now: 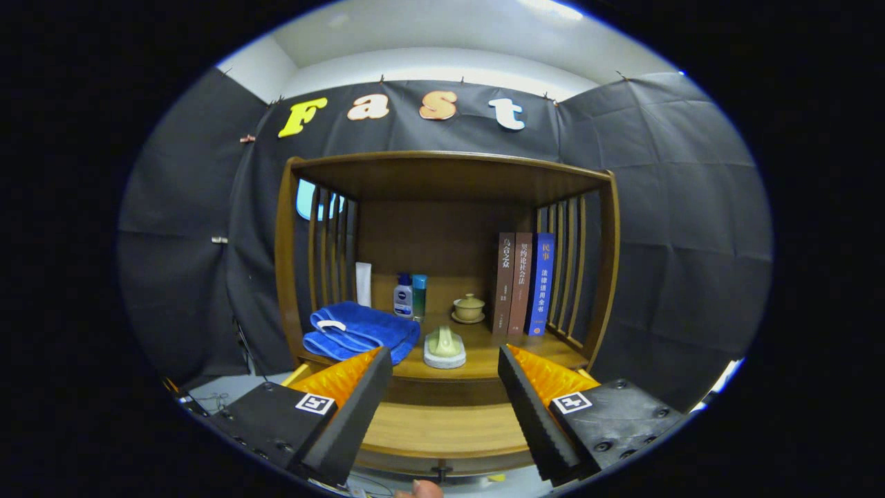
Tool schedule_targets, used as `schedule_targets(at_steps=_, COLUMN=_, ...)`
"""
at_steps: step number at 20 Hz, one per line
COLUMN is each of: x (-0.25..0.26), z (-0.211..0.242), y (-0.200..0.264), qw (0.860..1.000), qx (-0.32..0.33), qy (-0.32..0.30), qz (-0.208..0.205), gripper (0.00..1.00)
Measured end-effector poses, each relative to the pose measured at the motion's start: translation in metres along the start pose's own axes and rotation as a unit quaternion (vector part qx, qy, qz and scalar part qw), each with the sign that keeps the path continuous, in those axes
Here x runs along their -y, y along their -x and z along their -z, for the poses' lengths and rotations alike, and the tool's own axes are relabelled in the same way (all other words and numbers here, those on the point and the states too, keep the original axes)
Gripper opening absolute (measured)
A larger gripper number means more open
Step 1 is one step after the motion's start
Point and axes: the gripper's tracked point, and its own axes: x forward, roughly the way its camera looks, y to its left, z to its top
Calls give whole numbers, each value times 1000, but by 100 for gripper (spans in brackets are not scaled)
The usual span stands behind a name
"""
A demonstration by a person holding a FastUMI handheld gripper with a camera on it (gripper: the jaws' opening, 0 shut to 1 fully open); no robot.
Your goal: Pull open the drawer, take out the items inside it, and place them on the countertop above the cabinet.
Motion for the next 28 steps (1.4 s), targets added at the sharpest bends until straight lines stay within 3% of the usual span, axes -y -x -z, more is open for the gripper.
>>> schedule_targets(at_steps=6, x=-1, z=62, y=26, qw=999, qx=14, qy=45, qz=-4, gripper=98)
schedule_targets(at_steps=11, x=-9, z=130, y=39, qw=999, qx=-7, qy=32, qz=-22, gripper=98)
schedule_targets(at_steps=16, x=4, z=179, y=38, qw=998, qx=-33, qy=45, qz=-11, gripper=99)
schedule_targets(at_steps=28, x=19, z=212, y=24, qw=997, qx=-66, qy=34, qz=7, gripper=99)
